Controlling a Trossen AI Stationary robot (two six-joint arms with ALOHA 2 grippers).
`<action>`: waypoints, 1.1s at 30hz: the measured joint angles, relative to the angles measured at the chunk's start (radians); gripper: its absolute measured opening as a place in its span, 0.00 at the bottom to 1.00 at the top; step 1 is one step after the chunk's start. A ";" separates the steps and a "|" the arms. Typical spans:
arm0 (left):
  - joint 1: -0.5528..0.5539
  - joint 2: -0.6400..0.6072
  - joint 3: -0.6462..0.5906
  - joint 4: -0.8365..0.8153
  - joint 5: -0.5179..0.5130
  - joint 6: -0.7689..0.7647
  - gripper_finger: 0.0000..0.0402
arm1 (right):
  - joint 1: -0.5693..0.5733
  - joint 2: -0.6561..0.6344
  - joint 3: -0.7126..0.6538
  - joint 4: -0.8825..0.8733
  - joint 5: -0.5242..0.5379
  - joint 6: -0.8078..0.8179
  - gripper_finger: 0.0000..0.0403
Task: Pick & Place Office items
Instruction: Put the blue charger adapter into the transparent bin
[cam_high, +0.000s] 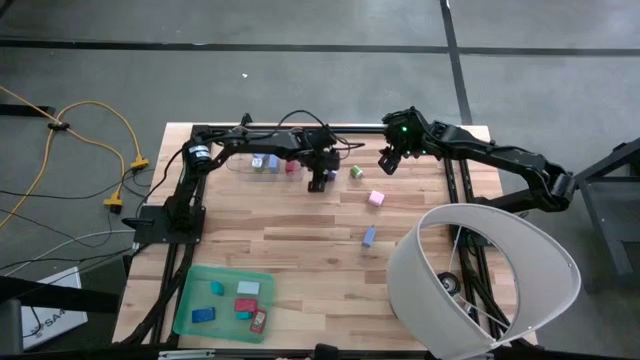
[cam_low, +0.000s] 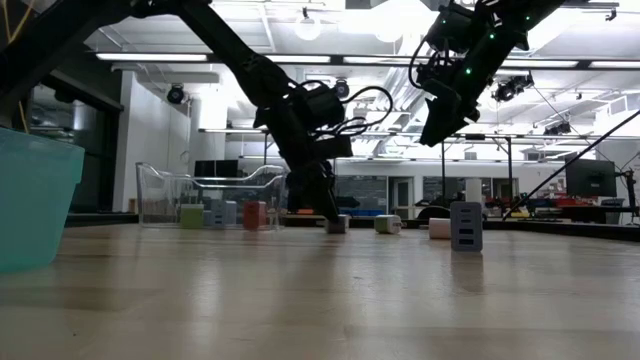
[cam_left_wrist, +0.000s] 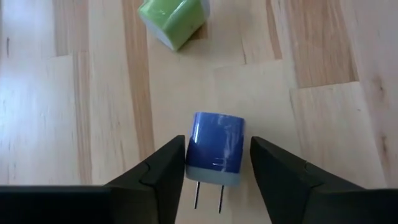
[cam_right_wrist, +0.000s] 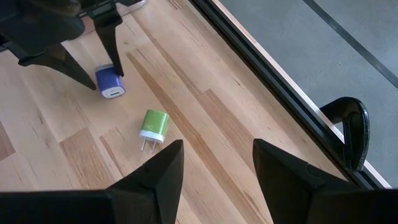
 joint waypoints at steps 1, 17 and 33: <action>-0.003 0.000 0.000 0.000 -0.001 0.000 0.42 | 0.000 0.000 0.000 0.000 0.000 0.000 0.45; -0.020 0.000 0.000 -0.014 -0.009 -0.024 0.39 | 0.001 0.000 0.000 -0.001 -0.071 0.001 0.45; -0.041 0.043 0.002 -0.013 -0.048 -0.028 0.39 | 0.000 0.000 0.000 -0.020 -0.067 0.001 0.45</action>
